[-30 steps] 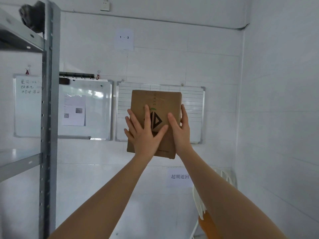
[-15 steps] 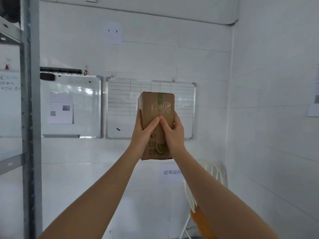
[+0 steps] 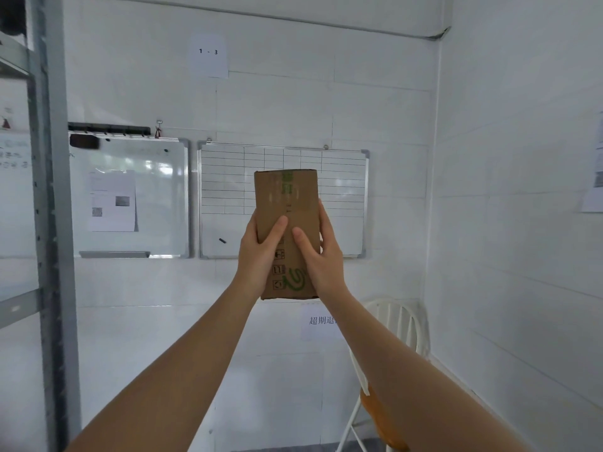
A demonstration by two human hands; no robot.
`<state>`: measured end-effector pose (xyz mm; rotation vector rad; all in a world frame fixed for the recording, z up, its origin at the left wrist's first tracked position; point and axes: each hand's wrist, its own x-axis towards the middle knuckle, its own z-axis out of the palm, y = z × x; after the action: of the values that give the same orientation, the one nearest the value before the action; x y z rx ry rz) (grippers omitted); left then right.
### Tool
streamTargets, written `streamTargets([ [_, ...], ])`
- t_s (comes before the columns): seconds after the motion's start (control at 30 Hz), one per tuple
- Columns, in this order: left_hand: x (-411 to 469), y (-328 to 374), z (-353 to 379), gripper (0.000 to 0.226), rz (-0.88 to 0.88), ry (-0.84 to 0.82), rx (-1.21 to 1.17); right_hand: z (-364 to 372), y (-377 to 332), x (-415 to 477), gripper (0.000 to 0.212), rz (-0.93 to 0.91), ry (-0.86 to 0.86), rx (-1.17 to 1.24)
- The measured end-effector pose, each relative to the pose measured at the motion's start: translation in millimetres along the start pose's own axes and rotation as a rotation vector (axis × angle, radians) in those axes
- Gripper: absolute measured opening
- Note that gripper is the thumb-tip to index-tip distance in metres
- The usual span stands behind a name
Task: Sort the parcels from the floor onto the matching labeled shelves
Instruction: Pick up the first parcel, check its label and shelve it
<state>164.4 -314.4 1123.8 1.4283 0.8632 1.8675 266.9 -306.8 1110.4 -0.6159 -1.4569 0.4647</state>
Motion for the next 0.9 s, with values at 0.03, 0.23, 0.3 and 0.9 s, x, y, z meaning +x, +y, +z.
streamTargets([
  [0.03, -1, 0, 0, 0.050, 0.015, 0.006, 0.017, 0, 1, 0, 0.058, 0.008, 0.011, 0.008],
  [0.23, -5, -2, -6, 0.032, 0.015, 0.005, -0.003, 0, 2, -5, 0.048, 0.020, 0.017, 0.088],
  [0.3, -5, -1, -9, 0.026, -0.003, -0.005, -0.044, -3, -1, -5, 0.040, 0.043, 0.008, 0.148],
  [0.9, -8, -21, -9, 0.060, 0.056, -0.048, -0.019, -38, 36, 2, 0.075, 0.503, 0.095, 0.107],
])
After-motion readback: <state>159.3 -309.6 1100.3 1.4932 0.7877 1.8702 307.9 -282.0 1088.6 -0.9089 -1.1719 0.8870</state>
